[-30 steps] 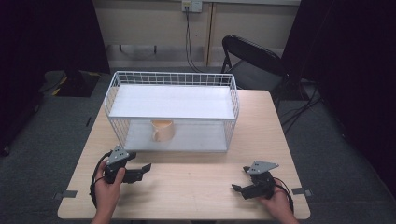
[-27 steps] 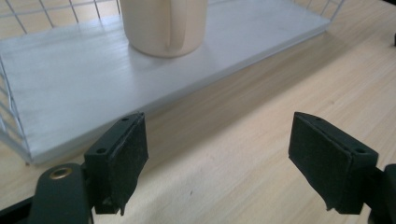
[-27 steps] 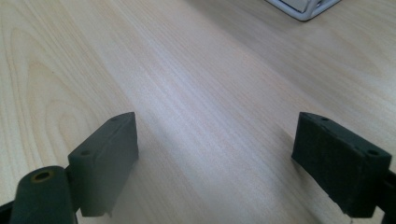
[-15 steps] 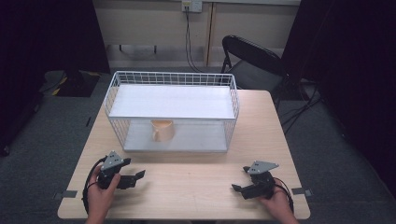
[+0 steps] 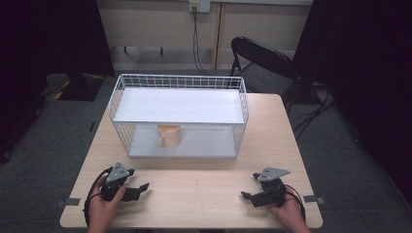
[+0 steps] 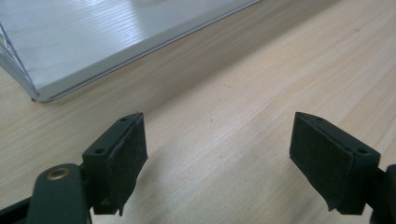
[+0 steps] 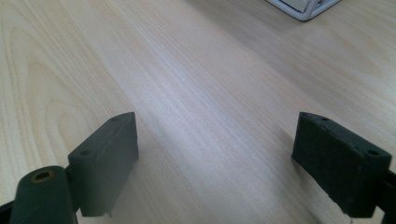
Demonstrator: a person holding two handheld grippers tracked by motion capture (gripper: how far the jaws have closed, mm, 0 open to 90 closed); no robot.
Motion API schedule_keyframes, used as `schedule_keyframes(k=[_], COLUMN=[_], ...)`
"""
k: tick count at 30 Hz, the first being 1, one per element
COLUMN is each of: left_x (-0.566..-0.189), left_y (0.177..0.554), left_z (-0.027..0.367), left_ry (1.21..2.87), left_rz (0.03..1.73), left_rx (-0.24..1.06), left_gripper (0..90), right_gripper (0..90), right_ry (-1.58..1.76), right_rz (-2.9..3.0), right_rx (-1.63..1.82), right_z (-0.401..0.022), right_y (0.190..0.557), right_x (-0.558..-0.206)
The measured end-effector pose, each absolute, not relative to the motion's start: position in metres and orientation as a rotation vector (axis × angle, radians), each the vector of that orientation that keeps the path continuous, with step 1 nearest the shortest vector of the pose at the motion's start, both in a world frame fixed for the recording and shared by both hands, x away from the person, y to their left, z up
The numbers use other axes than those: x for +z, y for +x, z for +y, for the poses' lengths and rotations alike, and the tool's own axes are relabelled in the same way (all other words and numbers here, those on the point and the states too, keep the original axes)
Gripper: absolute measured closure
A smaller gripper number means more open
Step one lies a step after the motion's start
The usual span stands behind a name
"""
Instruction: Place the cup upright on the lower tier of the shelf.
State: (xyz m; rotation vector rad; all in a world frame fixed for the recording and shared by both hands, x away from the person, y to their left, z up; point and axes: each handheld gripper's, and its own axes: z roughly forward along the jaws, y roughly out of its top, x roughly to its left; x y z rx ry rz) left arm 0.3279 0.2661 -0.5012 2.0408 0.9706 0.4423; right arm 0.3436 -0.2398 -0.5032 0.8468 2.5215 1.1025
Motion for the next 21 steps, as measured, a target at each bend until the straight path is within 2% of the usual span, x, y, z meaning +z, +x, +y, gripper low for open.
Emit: schedule_keyframes(k=[12,21], left_x=[-0.5049,-0.5053], left_y=[0.3257,0.3250], left_z=[0.2635,0.2626], left_ry=[2.127,2.129], left_rz=[0.975,0.978], left_rx=[0.432,0.421], left_gripper=[17.8,14.1], right_gripper=[13.6,13.6], right_ry=[0.847,0.846], right_rz=[2.521,2.521], right_rx=[1.103,1.103], right_z=[-0.2398,-0.2398], right_y=[0.3436,0.3436], right_x=[-0.5032,-0.5032])
